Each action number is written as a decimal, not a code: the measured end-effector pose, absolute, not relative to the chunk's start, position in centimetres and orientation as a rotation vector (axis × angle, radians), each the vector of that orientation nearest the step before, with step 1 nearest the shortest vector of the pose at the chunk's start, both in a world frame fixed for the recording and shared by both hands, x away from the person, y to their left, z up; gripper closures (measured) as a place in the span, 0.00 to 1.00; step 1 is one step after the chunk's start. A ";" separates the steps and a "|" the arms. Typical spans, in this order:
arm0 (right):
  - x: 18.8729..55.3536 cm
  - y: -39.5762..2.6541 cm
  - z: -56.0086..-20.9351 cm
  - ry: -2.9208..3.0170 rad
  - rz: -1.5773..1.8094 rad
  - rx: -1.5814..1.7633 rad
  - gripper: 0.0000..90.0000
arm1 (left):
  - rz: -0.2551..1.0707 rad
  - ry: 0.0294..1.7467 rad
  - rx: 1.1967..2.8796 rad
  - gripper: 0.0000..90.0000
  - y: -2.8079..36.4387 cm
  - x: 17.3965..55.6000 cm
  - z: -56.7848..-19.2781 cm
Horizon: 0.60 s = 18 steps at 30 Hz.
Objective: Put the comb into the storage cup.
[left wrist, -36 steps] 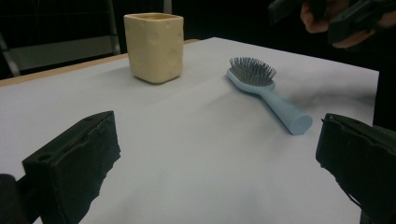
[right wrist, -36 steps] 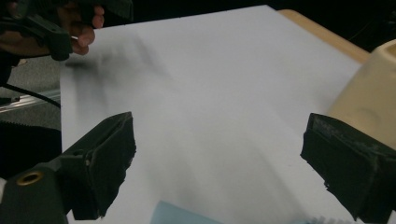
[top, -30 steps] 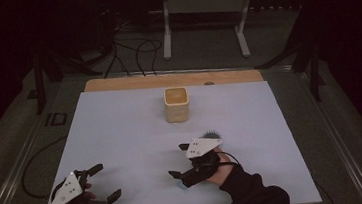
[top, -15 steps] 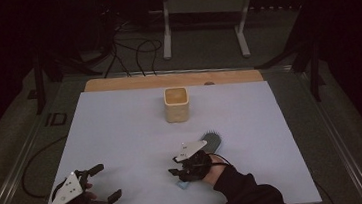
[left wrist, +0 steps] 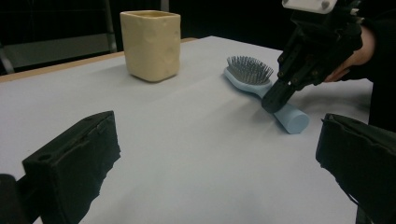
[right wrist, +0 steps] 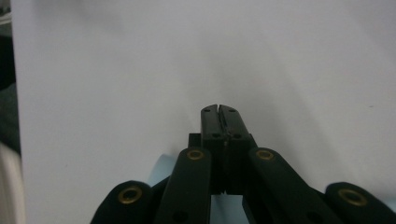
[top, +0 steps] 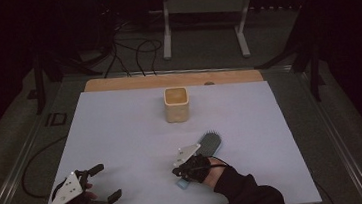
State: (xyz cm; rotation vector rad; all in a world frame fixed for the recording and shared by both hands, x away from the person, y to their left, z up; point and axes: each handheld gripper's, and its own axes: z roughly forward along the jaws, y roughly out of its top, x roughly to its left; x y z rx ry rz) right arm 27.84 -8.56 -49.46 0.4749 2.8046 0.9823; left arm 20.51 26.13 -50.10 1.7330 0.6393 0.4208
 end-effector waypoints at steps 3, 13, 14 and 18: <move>27.7 -8.6 -49.6 2.820 0.970 0.460 1.00 | 0.421 0.639 1.733 0.00 26.1 20.5 -50.1; 26.9 -9.1 -49.7 2.845 0.928 0.469 1.00 | 0.414 0.641 1.733 0.00 26.1 20.5 -50.1; 26.8 -9.2 -49.7 2.847 0.929 0.465 1.00 | 0.414 0.640 1.734 0.00 26.1 20.5 -50.1; 26.3 -10.1 -49.7 2.855 0.924 0.466 1.00 | 0.415 0.640 1.733 0.00 26.1 20.5 -50.1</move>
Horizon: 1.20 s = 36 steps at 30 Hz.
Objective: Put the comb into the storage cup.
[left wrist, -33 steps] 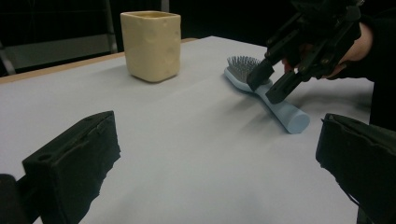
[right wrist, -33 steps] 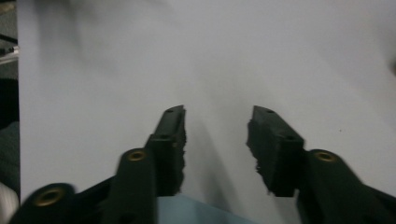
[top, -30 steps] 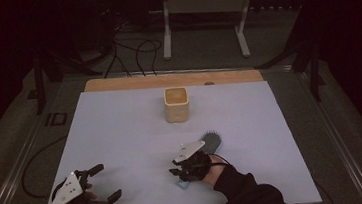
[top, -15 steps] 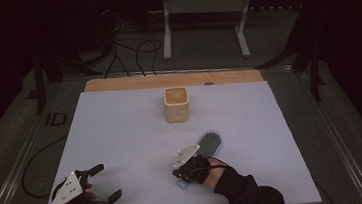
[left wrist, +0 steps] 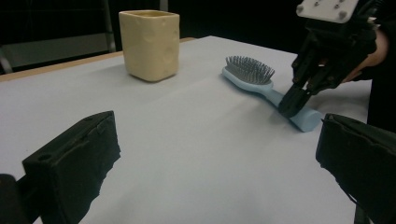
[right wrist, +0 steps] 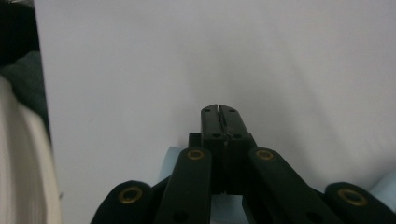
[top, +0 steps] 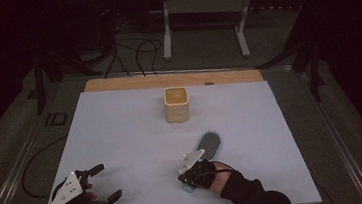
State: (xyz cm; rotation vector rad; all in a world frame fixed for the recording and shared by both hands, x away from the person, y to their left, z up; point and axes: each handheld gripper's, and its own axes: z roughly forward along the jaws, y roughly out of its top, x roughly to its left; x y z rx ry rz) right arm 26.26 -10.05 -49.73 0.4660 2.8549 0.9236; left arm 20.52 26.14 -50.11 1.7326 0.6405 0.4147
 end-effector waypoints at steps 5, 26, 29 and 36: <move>25.6 -11.0 -49.8 2.855 0.917 0.487 1.00 | 0.413 0.640 1.733 0.00 26.1 20.5 -50.1; 23.4 -17.6 -49.5 2.827 0.862 0.649 1.00 | 0.416 0.639 1.740 0.00 26.0 20.6 -50.2; 23.4 -18.5 -49.5 2.811 0.856 0.685 1.00 | 0.416 0.639 1.741 0.00 26.0 20.6 -50.2; 23.5 -20.6 -49.6 2.770 0.835 0.786 1.00 | 0.417 0.641 1.738 0.00 26.1 20.6 -50.1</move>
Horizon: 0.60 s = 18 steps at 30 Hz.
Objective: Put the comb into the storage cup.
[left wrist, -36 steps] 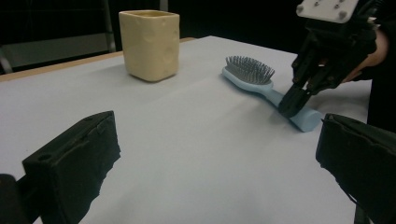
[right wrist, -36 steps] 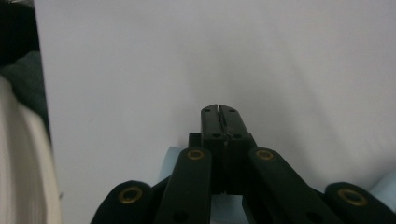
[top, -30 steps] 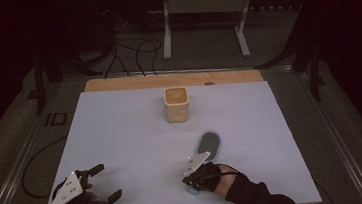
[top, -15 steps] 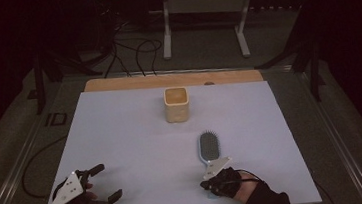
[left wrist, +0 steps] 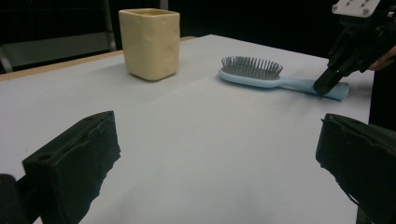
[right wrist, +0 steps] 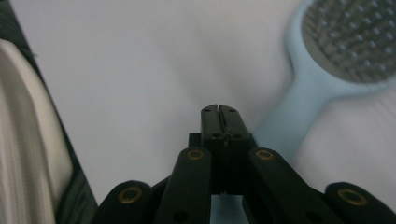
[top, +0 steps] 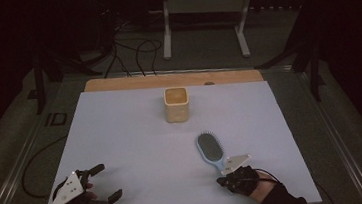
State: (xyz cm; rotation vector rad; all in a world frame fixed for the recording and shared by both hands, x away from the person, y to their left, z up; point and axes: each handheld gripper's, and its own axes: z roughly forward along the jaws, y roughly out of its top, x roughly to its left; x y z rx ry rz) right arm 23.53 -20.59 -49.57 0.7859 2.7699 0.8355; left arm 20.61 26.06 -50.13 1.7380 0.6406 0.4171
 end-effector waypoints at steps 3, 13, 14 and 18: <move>23.7 -21.4 -49.7 2.751 0.821 0.814 1.00 | 0.417 0.640 1.740 0.00 26.0 20.6 -50.1; 24.8 -24.2 -49.8 2.686 0.770 0.919 1.00 | 0.419 0.642 1.740 0.00 26.0 20.7 -50.2; 24.9 -24.4 -49.8 2.681 0.765 0.927 1.00 | 0.419 0.642 1.740 0.00 26.0 20.7 -50.2; 25.2 -25.1 -49.8 2.673 0.747 0.948 1.00 | 0.419 0.642 1.740 0.00 26.0 20.7 -50.2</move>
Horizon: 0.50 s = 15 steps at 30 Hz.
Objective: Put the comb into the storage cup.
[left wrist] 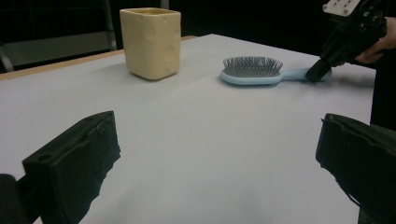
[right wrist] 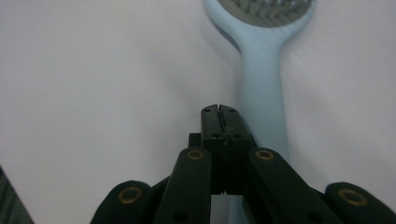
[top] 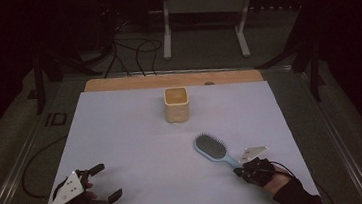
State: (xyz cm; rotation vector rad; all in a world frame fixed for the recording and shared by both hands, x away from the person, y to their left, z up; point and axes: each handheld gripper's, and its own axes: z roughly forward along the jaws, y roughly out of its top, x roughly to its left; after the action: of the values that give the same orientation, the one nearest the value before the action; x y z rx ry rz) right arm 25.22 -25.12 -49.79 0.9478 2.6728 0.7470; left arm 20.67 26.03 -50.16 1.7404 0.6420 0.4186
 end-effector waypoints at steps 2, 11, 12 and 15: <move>25.4 -25.4 -49.8 2.667 0.740 0.946 1.00 | 0.420 0.642 1.742 0.00 26.0 20.7 -50.2; 25.8 -26.1 -49.9 2.655 0.739 0.970 1.00 | 0.421 0.643 1.740 0.00 26.0 20.7 -50.2; 25.9 -26.1 -49.9 2.653 0.735 0.967 1.00 | 0.422 0.643 1.740 0.00 26.1 20.7 -50.1; 26.1 -26.3 -49.8 2.653 0.725 0.973 1.00 | 0.421 0.643 1.740 0.00 26.1 20.7 -50.1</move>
State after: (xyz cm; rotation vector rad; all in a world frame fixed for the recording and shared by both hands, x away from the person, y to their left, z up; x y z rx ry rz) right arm 26.06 -26.35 -49.82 0.9734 2.6526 0.7249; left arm 20.68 26.08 -50.13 1.7396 0.6434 0.4215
